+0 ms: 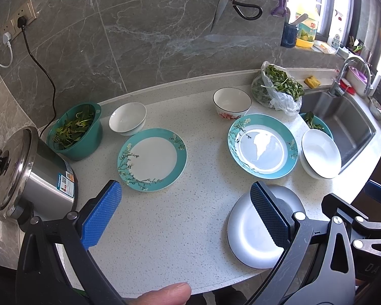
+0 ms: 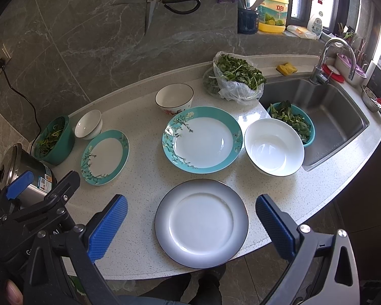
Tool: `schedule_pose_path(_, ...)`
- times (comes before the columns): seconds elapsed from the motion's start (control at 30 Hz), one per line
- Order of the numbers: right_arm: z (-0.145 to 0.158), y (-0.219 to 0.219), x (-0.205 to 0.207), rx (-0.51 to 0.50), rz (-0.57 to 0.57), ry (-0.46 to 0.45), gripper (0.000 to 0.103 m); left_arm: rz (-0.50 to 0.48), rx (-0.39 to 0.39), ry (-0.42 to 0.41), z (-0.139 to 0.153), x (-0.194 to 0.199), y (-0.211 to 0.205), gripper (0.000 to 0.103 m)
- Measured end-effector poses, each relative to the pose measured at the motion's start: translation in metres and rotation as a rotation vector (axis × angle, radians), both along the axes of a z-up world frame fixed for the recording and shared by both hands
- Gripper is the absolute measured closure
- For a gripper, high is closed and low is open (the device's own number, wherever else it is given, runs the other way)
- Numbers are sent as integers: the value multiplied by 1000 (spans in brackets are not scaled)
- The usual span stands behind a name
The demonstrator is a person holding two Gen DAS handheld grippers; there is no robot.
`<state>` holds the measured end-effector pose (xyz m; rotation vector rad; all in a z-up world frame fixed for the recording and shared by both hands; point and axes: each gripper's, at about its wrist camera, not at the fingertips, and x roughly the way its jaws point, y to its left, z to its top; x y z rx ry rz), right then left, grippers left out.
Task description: Organize plates and bowls
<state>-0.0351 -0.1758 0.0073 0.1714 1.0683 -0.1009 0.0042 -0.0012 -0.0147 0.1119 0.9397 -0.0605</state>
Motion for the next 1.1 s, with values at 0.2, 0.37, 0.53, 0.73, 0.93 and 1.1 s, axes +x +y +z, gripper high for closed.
schedule_pose_path(0.2,1,0,0,0,-1,0,0,0,2,1,1,0,0,0)
schedule_pose_path(0.37,1,1,0,0,-1,0,0,0,3,0,2,0,-1,0)
schedule_pose_path(0.53,0,1,0,0,-1,1,0,-1,4,0,2,-1,-1,0)
schedule_pose_path(0.73,2,1,-1,1,-1,2,0,-1,5,1,2,-1,-2,0)
schedule_pose_path(0.93,0,1,0,1,-1,2,0,-2,6,1,1,-3,-2,0)
schedule_pose_path(1.1,0,1,1,1,0,4,0,-1,6,3,1,-2,-2,0)
